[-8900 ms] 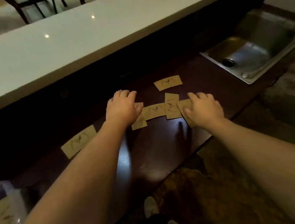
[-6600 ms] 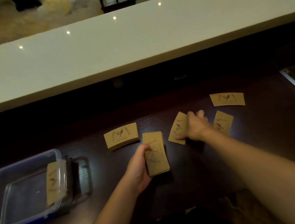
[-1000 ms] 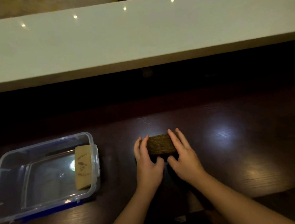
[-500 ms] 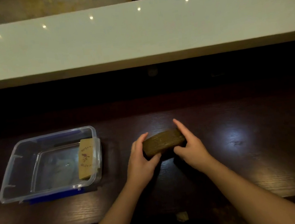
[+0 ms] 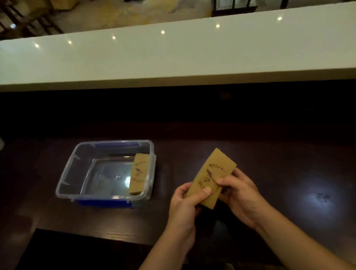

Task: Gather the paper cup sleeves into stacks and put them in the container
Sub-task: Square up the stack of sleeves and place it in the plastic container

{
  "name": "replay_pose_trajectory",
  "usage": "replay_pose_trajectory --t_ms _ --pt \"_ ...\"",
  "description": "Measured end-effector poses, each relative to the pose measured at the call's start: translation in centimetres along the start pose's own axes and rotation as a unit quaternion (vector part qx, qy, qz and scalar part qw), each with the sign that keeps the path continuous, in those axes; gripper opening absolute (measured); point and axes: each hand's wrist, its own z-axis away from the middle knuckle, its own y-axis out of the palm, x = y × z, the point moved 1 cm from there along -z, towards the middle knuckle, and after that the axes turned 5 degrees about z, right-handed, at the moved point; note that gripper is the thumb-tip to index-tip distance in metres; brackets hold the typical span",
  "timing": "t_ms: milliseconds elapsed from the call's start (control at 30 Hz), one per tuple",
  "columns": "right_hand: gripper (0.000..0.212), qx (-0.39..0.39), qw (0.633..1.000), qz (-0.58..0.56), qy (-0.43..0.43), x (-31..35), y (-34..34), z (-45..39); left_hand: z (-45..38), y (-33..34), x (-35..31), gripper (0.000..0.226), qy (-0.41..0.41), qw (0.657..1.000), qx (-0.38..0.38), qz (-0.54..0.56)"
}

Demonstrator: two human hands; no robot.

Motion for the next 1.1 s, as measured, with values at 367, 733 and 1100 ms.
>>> replay_pose_trajectory --t_ms 367,733,1100 --pt "0.080 0.074 0.975 0.207 -0.007 -0.1 9.0 -1.1 1.4 -5.5 -9.6 0.074 -0.027 0.980 0.062 -0.185" --pt "0.065 -0.039 0.961 0.266 -0.067 -1.8 17.3 -6.1 -4.1 -15.2 -21.9 0.034 0.049 0.961 0.015 -0.274" --pt "0.060 -0.171 0.929 0.326 -0.021 -6.5 15.4 -7.3 -11.6 -19.4 -19.7 0.057 -0.113 0.923 0.011 -0.368"
